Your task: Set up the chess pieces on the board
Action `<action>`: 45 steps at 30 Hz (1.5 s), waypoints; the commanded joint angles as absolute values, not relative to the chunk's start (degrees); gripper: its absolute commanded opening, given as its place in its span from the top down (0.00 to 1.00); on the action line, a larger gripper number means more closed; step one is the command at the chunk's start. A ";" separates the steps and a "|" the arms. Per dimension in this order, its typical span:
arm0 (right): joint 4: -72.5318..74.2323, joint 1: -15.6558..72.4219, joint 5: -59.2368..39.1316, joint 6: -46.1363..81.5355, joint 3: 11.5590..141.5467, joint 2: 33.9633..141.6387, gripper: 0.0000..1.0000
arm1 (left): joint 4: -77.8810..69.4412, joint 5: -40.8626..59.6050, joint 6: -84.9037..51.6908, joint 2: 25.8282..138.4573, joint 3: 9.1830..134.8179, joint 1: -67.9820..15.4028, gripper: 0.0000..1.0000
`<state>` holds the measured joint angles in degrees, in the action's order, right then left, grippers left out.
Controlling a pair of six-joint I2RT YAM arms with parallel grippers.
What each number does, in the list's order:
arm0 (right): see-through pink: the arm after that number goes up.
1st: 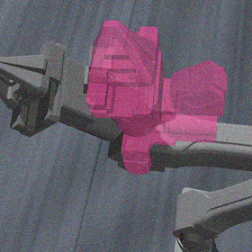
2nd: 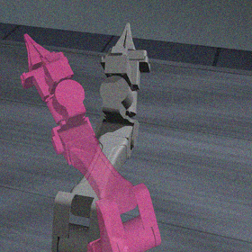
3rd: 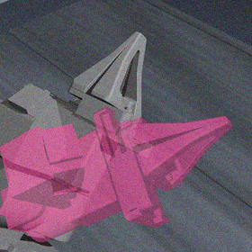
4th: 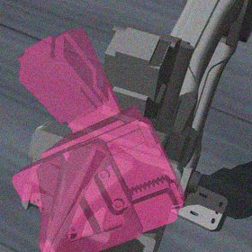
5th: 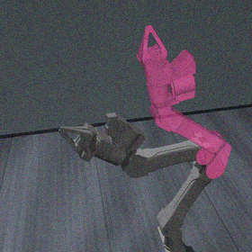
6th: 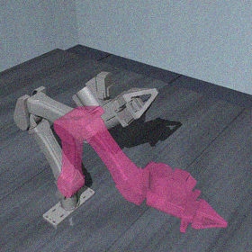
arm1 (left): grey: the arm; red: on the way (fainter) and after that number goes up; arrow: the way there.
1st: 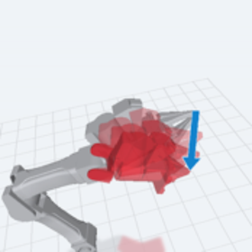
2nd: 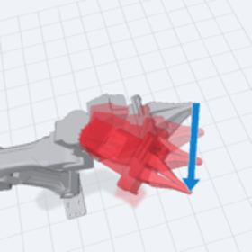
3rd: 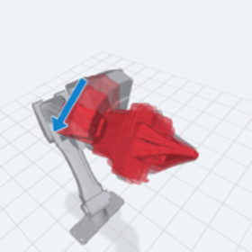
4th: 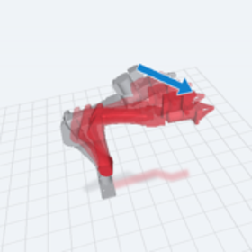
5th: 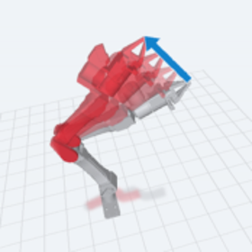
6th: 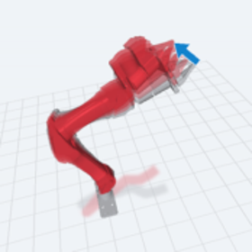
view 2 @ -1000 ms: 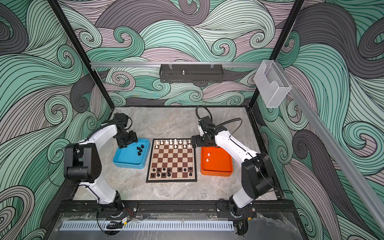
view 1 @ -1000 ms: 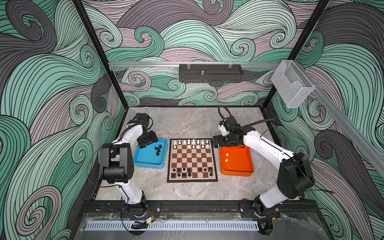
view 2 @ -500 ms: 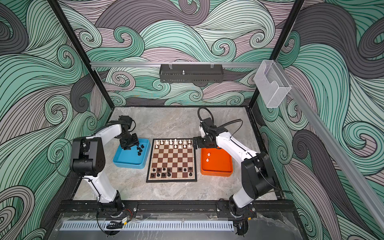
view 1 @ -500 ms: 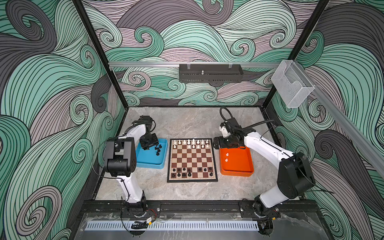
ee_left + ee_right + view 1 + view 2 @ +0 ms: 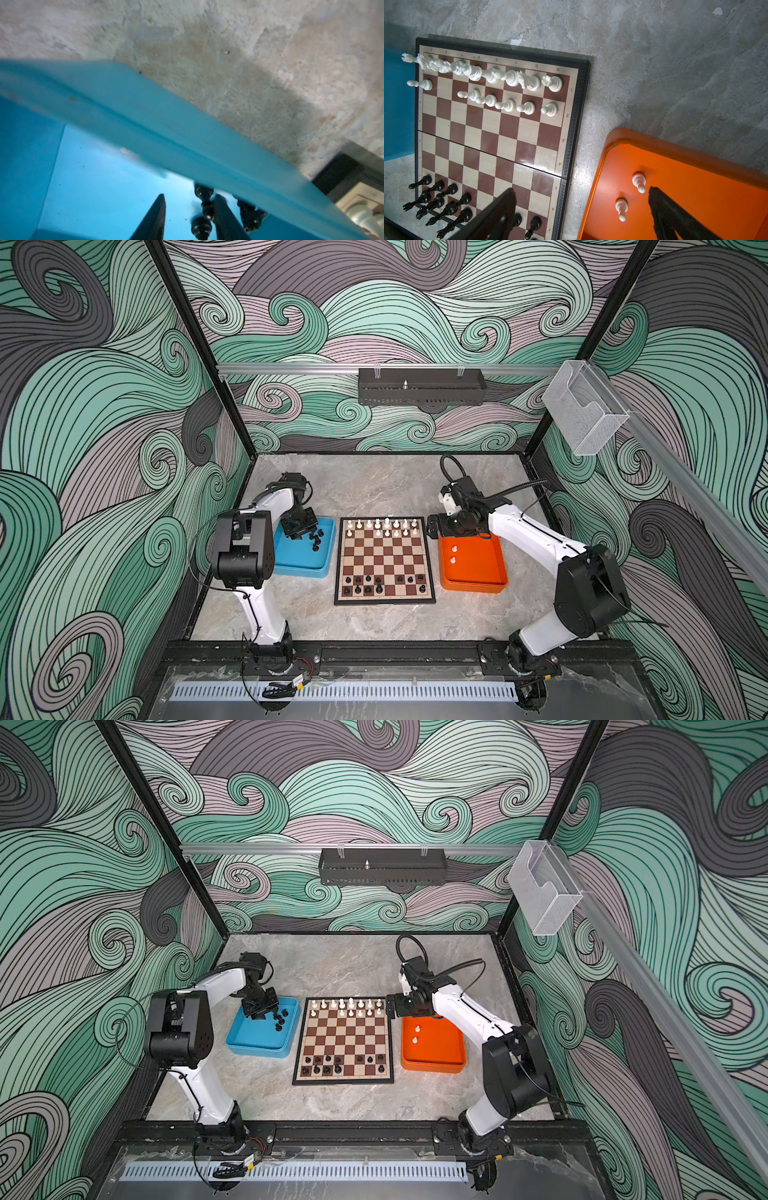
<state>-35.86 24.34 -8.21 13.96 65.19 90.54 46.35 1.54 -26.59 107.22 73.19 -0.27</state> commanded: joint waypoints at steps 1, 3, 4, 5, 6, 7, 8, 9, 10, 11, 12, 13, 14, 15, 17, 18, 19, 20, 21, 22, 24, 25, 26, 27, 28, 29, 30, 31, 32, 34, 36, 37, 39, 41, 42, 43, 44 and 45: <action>-35.37 23.91 -8.97 13.71 64.60 90.15 0.01 | 46.41 1.93 -27.10 108.56 75.50 -0.97 0.58; -35.34 23.93 -8.97 13.71 64.56 90.16 0.01 | 46.25 2.01 -27.12 108.68 75.57 -1.14 0.59; -35.38 23.91 -8.95 13.71 64.51 90.19 0.01 | 46.23 2.02 -27.05 108.76 75.57 -1.21 0.59; -35.32 23.91 -8.88 13.69 64.51 90.20 0.01 | 46.27 2.12 -26.90 108.85 75.67 -1.23 0.59; -35.28 23.91 -8.87 13.71 64.52 90.20 0.01 | 46.23 2.18 -26.88 109.02 75.66 -1.32 0.59; -35.29 23.92 -8.87 13.64 64.56 90.26 0.01 | 46.23 2.20 -26.81 109.09 75.65 -1.40 0.60; -35.29 23.93 -8.88 13.63 64.52 90.39 0.01 | 46.23 2.20 -26.81 109.18 75.60 -1.54 0.61; -35.32 23.91 -8.90 13.62 64.51 90.43 0.01 | 46.23 2.20 -26.81 109.31 75.61 -1.49 0.62; -35.31 23.91 -8.94 13.62 64.51 90.43 0.01 | 46.23 2.15 -26.83 109.34 75.60 -1.56 0.63; -35.33 23.91 -8.82 13.62 64.51 90.39 0.01 | 46.23 2.11 -26.85 109.42 75.58 -1.58 0.65; -35.26 23.87 -8.79 13.62 64.56 90.39 0.01 | 46.23 2.13 -26.81 109.42 75.61 -1.63 0.66; -35.25 23.87 -8.81 13.60 64.52 90.50 0.01 | 46.23 2.13 -26.81 109.48 75.59 -1.58 0.67; -35.33 23.82 -8.83 13.62 64.51 90.51 0.01 | 46.24 2.12 -26.74 109.53 75.65 -1.64 0.67; -35.22 23.85 -8.79 13.62 64.56 90.48 0.01 | 46.23 2.16 -26.78 109.48 75.63 -1.67 0.68; -35.25 23.83 -8.88 13.62 64.44 90.61 0.01 | 46.23 2.18 -26.72 109.68 75.63 -1.67 0.69; -35.19 23.82 -8.91 13.62 64.42 90.66 0.01 | 46.31 2.15 -26.75 109.77 75.62 -1.67 0.70; -35.19 23.78 -8.92 13.67 64.47 90.67 0.01 | 46.33 2.20 -26.79 109.74 75.63 -1.68 0.71; -35.28 23.82 -8.96 13.62 64.41 90.68 0.01 | 46.32 2.19 -26.74 109.86 75.64 -1.78 0.71; -35.21 23.82 -8.96 13.62 64.36 90.57 0.01 | 46.32 2.20 -26.73 109.90 75.60 -1.76 0.72; -35.24 23.89 -8.94 13.62 64.42 90.61 0.01 | 46.35 2.20 -26.74 109.90 75.63 -1.76 0.73; -35.13 23.82 -8.96 13.62 64.47 90.67 0.01 | 46.31 2.29 -26.64 110.04 75.72 -1.84 0.76; -35.12 23.82 -8.95 13.62 64.43 90.78 0.01 | 46.32 2.29 -26.64 110.12 75.80 -1.85 0.76; -35.02 23.85 -8.94 13.62 64.46 90.87 0.01 | 46.32 2.28 -26.64 110.17 75.85 -1.93 0.76; -34.98 23.82 -8.88 13.62 64.55 90.90 0.01 | 46.32 2.29 -26.68 110.26 75.80 -1.93 0.77; -34.99 23.82 -8.96 13.62 64.52 90.96 0.01 | 46.32 2.24 -26.56 110.30 75.85 -2.03 0.78; -35.01 23.87 -8.96 13.62 64.52 90.97 0.01 | 46.41 2.25 -26.59 110.38 75.83 -2.09 0.79; -35.03 23.84 -8.98 13.62 64.53 90.97 0.01 | 46.45 2.05 -26.50 110.37 75.83 -2.15 0.80; -35.01 23.77 -9.03 13.63 64.52 91.03 0.01 | 46.49 1.82 -26.47 110.32 75.85 -2.27 0.80; -35.00 23.82 -8.97 13.62 64.54 91.10 0.01 | 46.57 1.59 -26.47 110.30 75.75 -2.37 0.82; -35.02 23.82 -9.06 13.59 64.51 91.14 0.01 | 46.68 1.45 -26.38 110.22 75.71 -2.53 0.82; -34.99 23.83 -9.23 13.62 64.51 91.06 0.01 | 46.80 1.32 -26.29 110.20 75.60 -2.64 0.82; -35.06 23.85 -9.08 13.62 64.53 91.09 0.01 | 46.84 1.20 -26.33 110.29 75.64 -2.66 0.82; -35.05 23.85 -9.11 13.61 64.51 91.01 0.01 | 46.85 1.15 -26.28 110.28 75.53 -2.72 0.83; -35.02 23.79 -9.07 13.62 64.51 91.00 0.01 | 46.85 1.15 -26.33 110.24 75.63 -2.79 0.83; -34.98 23.79 -9.04 13.61 64.49 90.91 0.01 | 46.95 1.09 -26.19 110.24 75.68 -2.81 0.83; -35.05 23.79 -9.02 13.61 64.50 90.88 0.01 | 46.94 1.08 -26.19 110.23 75.76 -2.81 0.83; -35.00 23.75 -9.01 13.62 64.45 90.93 0.01 | 47.00 1.05 -26.13 110.20 75.80 -2.86 0.84; -34.99 23.78 -9.08 13.62 64.42 90.88 0.01 | 47.09 1.00 -26.11 110.22 75.79 -2.82 0.85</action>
<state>-35.29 24.14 -8.99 13.96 65.10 90.74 45.82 1.78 -26.39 109.56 74.11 -2.46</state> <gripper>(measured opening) 0.990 0.159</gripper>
